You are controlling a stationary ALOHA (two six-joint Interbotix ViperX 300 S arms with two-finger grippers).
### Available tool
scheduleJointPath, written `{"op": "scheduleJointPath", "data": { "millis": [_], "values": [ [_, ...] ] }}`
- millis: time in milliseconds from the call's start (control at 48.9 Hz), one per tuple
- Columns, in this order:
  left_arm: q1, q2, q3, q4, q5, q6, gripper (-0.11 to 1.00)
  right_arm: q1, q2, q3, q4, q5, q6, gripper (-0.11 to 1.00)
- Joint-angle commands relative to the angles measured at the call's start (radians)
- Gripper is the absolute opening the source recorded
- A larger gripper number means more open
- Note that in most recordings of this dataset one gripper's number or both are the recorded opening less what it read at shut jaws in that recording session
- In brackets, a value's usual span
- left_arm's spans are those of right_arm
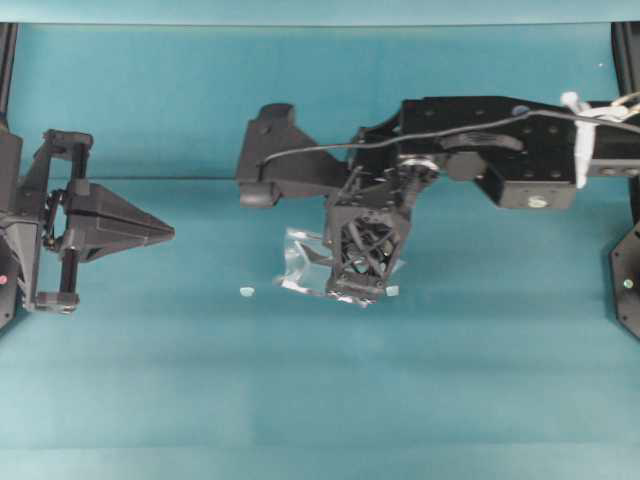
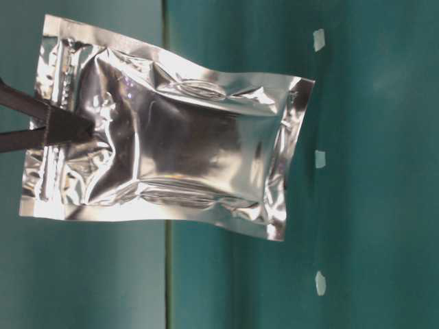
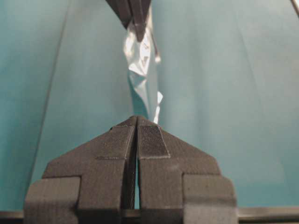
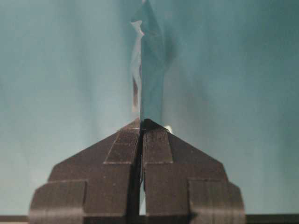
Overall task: Hand over the silver zip bag and make it stand upright.
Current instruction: 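Move the left gripper right toward the hanging bag's lower edge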
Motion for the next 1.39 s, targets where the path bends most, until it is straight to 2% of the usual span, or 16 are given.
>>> {"op": "scheduleJointPath", "data": {
  "millis": [0,246,450,860,1023,1167,1371],
  "values": [
    [0.002,-0.002,-0.008,0.003,-0.005,0.0,-0.09,0.006,0.0,-0.028,-0.003,0.011,-0.037,0.02],
    [0.002,0.005,-0.003,0.003,-0.005,0.0,-0.09,0.021,0.023,-0.037,-0.057,0.014,-0.115,0.02],
    [0.006,0.0,-0.002,0.003,-0.005,0.0,-0.09,0.026,0.048,-0.063,-0.078,0.014,-0.13,0.02],
    [0.005,0.0,0.002,0.003,-0.005,0.0,-0.09,0.044,0.086,-0.078,-0.087,0.031,-0.195,0.02],
    [0.006,0.003,0.003,0.003,-0.023,-0.006,-0.09,0.048,0.091,-0.077,-0.087,0.032,-0.196,0.02],
    [0.006,0.003,0.015,0.003,-0.06,-0.041,-0.09,0.048,0.095,-0.077,-0.087,0.028,-0.196,0.02],
    [0.003,0.048,0.057,0.003,-0.091,-0.135,-0.08,0.048,0.097,-0.077,-0.087,0.026,-0.198,0.01]
  ]
}}
